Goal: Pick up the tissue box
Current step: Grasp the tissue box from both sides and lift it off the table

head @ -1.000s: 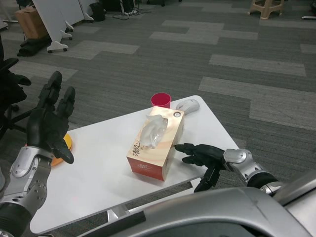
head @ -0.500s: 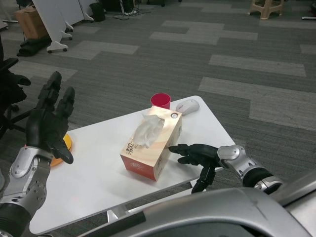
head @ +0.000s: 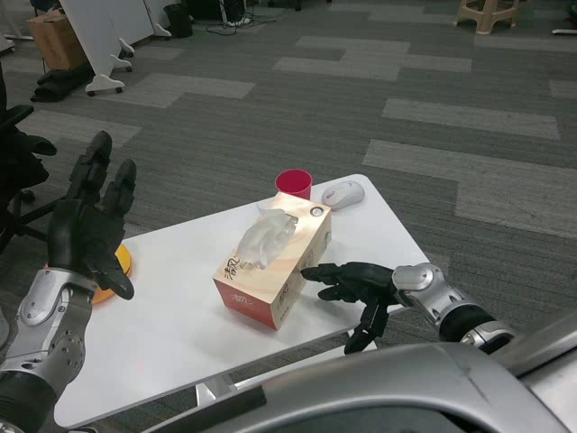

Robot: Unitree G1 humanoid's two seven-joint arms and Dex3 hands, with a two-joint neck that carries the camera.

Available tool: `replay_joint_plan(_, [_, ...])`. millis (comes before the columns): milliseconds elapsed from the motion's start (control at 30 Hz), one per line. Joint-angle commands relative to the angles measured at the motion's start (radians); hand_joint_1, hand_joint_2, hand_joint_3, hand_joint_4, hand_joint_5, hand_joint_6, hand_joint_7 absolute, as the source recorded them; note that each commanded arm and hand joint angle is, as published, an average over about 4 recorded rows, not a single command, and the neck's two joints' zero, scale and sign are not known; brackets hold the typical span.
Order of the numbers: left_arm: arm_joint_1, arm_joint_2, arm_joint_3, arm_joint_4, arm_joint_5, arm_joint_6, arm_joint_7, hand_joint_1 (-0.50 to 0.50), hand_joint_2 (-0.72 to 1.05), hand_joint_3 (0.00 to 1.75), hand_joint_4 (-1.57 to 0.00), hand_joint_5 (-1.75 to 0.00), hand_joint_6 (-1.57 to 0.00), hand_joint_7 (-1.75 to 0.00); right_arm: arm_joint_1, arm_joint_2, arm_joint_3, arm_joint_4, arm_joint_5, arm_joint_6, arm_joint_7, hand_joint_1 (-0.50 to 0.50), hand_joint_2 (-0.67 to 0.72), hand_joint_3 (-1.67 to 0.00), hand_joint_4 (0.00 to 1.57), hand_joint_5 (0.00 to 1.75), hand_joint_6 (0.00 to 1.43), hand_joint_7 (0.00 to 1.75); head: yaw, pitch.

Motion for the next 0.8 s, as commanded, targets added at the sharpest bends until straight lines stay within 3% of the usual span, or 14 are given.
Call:
replay_joint_plan(33, [0.001,0.010,0.003,0.003,-0.004,-0.011,-0.001,0.50,-0.64,0.04,0.00,0.00,0.00,0.00,-0.005,0.007,-0.032,-0.032,0.014,0.009,0.003,0.21,-0.03,-0.71,0.00,0.29,0.00,0.00,0.000,0.002])
replay_joint_plan(167, [0.001,0.010,0.003,0.003,-0.004,-0.011,-0.001,0.50,-0.64,0.07,0.00,0.00,0.00,0.00,-0.001,0.008,-0.077,-0.043,0.015,0.009,0.001,0.21,-0.03,-0.63,0.00,0.29,0.00,0.00,-0.001,0.004])
replay_joint_plan(467, [0.001,0.010,0.002,0.003,-0.005,-0.011,-0.001,0.50,-0.64,0.04,0.00,0.00,0.00,0.00,-0.004,0.007,-0.171,-0.043,0.016,0.006,-0.006,0.21,-0.03,-0.65,0.00,0.29,0.00,0.00,0.000,0.004])
replay_joint_plan(800, [0.002,0.010,0.005,0.003,-0.006,-0.011,-0.001,0.50,-0.64,0.09,0.00,0.00,0.00,0.00,-0.061,-0.003,-0.287,-0.014,0.020,0.001,-0.062,0.17,-0.03,-0.63,0.00,0.29,0.00,0.00,0.007,0.013])
